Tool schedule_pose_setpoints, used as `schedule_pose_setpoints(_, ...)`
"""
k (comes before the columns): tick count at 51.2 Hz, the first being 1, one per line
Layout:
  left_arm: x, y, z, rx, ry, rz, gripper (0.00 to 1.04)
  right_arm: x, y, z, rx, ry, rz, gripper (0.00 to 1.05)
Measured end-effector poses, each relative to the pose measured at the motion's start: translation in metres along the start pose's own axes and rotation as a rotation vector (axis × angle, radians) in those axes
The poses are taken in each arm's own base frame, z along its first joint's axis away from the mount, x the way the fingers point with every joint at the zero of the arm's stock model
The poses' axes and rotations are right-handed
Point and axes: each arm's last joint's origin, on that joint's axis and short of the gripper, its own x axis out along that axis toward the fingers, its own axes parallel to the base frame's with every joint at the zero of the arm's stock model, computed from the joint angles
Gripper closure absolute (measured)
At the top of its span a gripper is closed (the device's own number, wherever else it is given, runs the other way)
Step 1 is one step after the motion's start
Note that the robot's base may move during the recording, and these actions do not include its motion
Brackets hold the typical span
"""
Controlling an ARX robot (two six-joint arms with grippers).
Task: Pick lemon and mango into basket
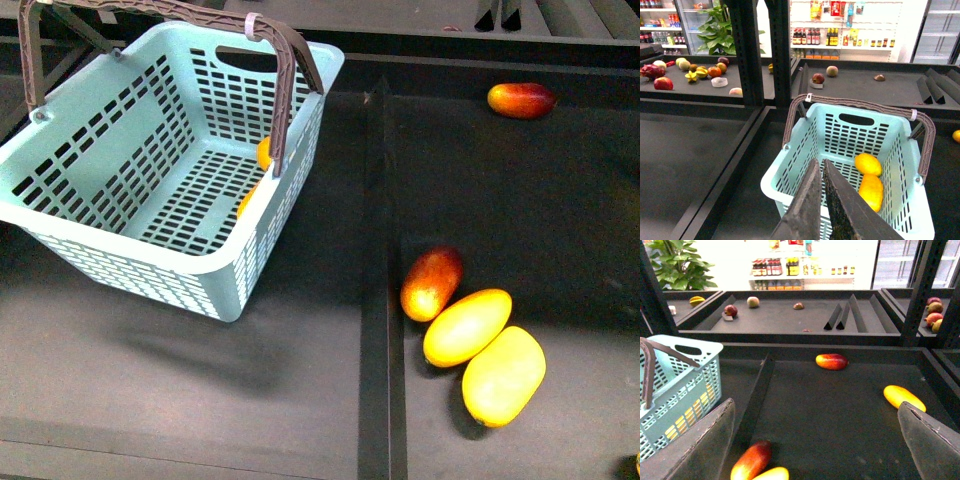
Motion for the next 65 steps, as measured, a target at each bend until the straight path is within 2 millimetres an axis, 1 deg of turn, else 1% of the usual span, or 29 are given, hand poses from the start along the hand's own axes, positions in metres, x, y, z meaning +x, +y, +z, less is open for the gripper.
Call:
schedule_pose_setpoints(3,-0.0052,0.0000,-0.0033,0.000,0.023,-0.001,1.02,0.0000,0.0000,0.0000,0.000,0.000,0.000,0.09)
schedule_pose_setpoints(7,-0.0085,0.0000,-0.0016,0.000,-0.003,-0.001,1.02,0.0000,0.0000,0.0000,0.000,0.000,0.000,0.09)
schedule_pose_setpoints(32,-0.0089,0.0000,-0.0016,0.000,-0.005,-0.001,1.02,0.0000,0.0000,0.0000,0.000,0.000,0.000,0.09)
schedule_pose_setpoints(33,-0.0089,0.0000,-0.0016,0.000,-0.005,-0.001,1.00,0.0000,0.0000,0.0000,0.000,0.000,0.000,0.09)
schedule_pose_setpoints(34,-0.0089,0.0000,-0.0016,0.000,-0.005,-0.001,0.95,0.0000,0.0000,0.0000,0.000,0.000,0.000,0.09)
schedule_pose_setpoints(35,-0.0089,0.0000,-0.0016,0.000,-0.005,-0.001,0.92,0.0000,0.0000,0.0000,0.000,0.000,0.000,0.09)
schedule_pose_setpoints(36,-0.0089,0.0000,-0.0016,0.000,-0.005,-0.001,0.85,0.0000,0.0000,0.0000,0.000,0.000,0.000,0.09)
schedule_pose_setpoints(38,-0.0089,0.0000,-0.0016,0.000,-0.005,-0.001,0.76,0.0000,0.0000,0.0000,0.000,0.000,0.000,0.09)
schedule_pose_setpoints(44,-0.0089,0.0000,-0.0016,0.000,-0.005,-0.001,0.44,0.0000,0.0000,0.0000,0.000,0.000,0.000,0.09)
schedule_pose_setpoints(55,-0.0089,0.0000,-0.0016,0.000,-0.005,-0.001,0.07,0.0000,0.0000,0.0000,0.000,0.000,0.000,0.09)
schedule_pose_setpoints(56,-0.0089,0.0000,-0.0016,0.001,-0.005,-0.001,0.06,0.0000,0.0000,0.0000,0.000,0.000,0.000,0.09)
schedule_pose_setpoints(59,-0.0089,0.0000,-0.0016,0.002,-0.005,-0.001,0.08,0.0000,0.0000,0.0000,0.000,0.000,0.000,0.09)
schedule_pose_setpoints(65,-0.0089,0.0000,-0.0016,0.002,-0.005,-0.001,0.07,0.0000,0.0000,0.0000,0.000,0.000,0.000,0.09)
